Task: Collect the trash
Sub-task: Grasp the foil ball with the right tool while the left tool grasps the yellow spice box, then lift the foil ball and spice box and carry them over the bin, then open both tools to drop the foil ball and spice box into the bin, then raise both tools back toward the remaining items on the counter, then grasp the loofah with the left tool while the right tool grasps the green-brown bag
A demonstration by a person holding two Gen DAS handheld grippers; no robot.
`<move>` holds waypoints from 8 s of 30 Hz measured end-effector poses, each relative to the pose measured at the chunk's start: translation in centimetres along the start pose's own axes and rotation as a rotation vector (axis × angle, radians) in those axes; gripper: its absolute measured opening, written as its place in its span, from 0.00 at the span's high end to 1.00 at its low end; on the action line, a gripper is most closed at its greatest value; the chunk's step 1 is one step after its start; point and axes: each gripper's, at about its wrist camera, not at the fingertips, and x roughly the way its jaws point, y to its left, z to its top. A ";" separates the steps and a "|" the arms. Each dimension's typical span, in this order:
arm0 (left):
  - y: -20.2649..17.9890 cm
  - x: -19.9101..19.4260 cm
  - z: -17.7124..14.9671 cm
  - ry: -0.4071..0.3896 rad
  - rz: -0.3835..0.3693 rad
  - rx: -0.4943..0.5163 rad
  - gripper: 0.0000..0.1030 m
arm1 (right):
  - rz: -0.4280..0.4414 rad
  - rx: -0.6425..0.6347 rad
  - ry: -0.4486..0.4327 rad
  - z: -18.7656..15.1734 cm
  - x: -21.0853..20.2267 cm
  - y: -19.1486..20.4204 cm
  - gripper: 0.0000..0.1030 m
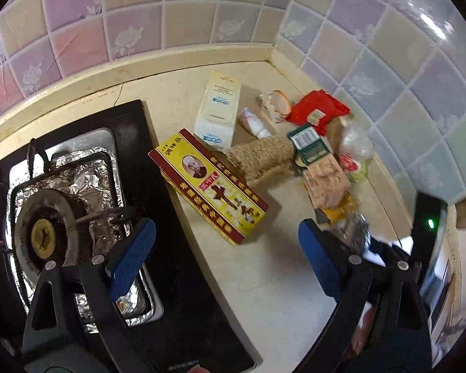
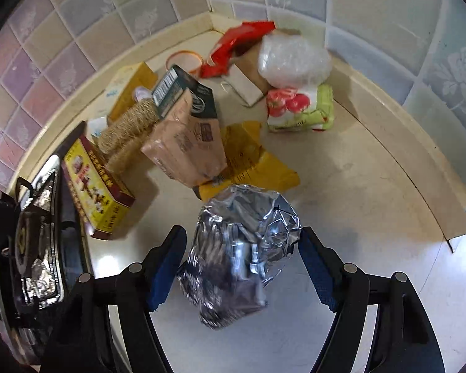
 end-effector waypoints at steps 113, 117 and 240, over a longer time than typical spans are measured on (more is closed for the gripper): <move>-1.2 21.4 -51.3 0.492 -0.211 0.102 0.39 | 0.068 -0.026 0.270 -49.3 17.5 -13.7 0.37; -1.0 25.1 -51.6 0.511 -0.267 0.135 0.39 | 0.117 0.013 0.288 -51.0 20.6 -15.1 0.36; -8.6 12.8 5.5 0.127 0.044 0.616 0.47 | 0.127 -0.008 -0.066 4.1 -4.4 1.6 0.69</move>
